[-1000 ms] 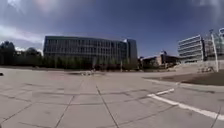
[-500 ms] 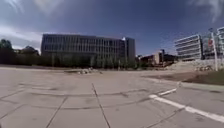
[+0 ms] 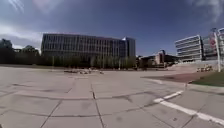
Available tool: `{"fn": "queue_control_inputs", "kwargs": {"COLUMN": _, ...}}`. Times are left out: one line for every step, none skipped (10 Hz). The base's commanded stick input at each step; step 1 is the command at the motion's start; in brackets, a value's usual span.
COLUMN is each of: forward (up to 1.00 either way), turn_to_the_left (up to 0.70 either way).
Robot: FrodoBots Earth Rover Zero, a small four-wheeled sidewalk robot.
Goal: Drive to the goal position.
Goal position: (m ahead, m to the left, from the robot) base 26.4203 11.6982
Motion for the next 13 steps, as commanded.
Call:
{"fn": "queue_control_inputs", "kwargs": {"forward": 0.5, "turn_to_the_left": 0.0}}
{"fn": "queue_control_inputs", "kwargs": {"forward": 0.5, "turn_to_the_left": 0.0}}
{"fn": "queue_control_inputs", "kwargs": {"forward": 0.5, "turn_to_the_left": 0.0}}
{"fn": "queue_control_inputs", "kwargs": {"forward": 0.5, "turn_to_the_left": 0.0}}
{"fn": "queue_control_inputs", "kwargs": {"forward": 0.5, "turn_to_the_left": 0.0}}
{"fn": "queue_control_inputs", "kwargs": {"forward": 0.5, "turn_to_the_left": 0.0}}
{"fn": "queue_control_inputs", "kwargs": {"forward": 0.5, "turn_to_the_left": 0.0}}
{"fn": "queue_control_inputs", "kwargs": {"forward": 0.5, "turn_to_the_left": 0.0}}
{"fn": "queue_control_inputs", "kwargs": {"forward": 0.5, "turn_to_the_left": 0.0}}
{"fn": "queue_control_inputs", "kwargs": {"forward": 0.5, "turn_to_the_left": 0.0}}
{"fn": "queue_control_inputs", "kwargs": {"forward": 0.5, "turn_to_the_left": 0.0}}
{"fn": "queue_control_inputs", "kwargs": {"forward": 0.5, "turn_to_the_left": 0.0}}
{"fn": "queue_control_inputs", "kwargs": {"forward": 0.5, "turn_to_the_left": 0.0}}
